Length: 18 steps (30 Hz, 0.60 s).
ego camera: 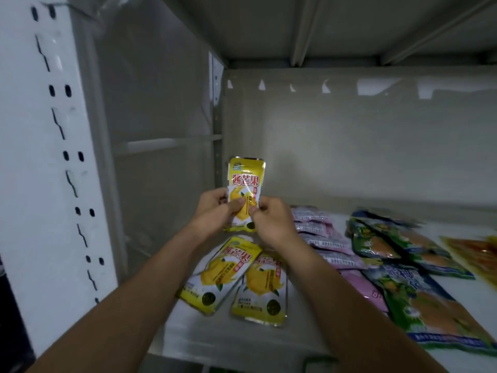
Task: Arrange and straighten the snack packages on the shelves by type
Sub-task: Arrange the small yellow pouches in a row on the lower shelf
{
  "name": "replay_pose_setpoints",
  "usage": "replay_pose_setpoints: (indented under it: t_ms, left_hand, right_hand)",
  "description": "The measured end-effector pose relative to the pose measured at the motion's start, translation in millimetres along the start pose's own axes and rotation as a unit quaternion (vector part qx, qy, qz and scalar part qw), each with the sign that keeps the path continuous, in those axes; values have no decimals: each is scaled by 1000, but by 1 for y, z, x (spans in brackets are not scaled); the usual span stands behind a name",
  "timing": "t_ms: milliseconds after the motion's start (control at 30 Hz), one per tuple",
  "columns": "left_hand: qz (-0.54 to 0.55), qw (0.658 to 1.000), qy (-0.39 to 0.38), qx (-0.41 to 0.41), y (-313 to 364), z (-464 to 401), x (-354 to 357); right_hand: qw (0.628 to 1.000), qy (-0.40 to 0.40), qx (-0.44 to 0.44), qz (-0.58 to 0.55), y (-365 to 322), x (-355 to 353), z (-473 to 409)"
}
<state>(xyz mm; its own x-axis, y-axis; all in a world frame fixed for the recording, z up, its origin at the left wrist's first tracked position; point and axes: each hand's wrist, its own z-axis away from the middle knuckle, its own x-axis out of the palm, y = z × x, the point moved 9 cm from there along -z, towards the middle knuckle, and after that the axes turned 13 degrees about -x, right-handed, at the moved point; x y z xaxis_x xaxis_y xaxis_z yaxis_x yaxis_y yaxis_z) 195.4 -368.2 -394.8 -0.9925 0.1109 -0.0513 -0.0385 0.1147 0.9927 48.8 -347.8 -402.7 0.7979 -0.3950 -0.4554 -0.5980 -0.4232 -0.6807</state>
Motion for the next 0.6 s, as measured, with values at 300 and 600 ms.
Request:
replay_pose_setpoints:
  t_ms: [300, 600]
  left_hand:
    - [-23, 1000, 4, -17, 11, -16, 19]
    - [40, 999, -14, -27, 4, -44, 23]
  right_hand:
    - [999, -27, 43, -19, 7, -19, -32]
    - [998, 57, -32, -19, 25, -12, -37]
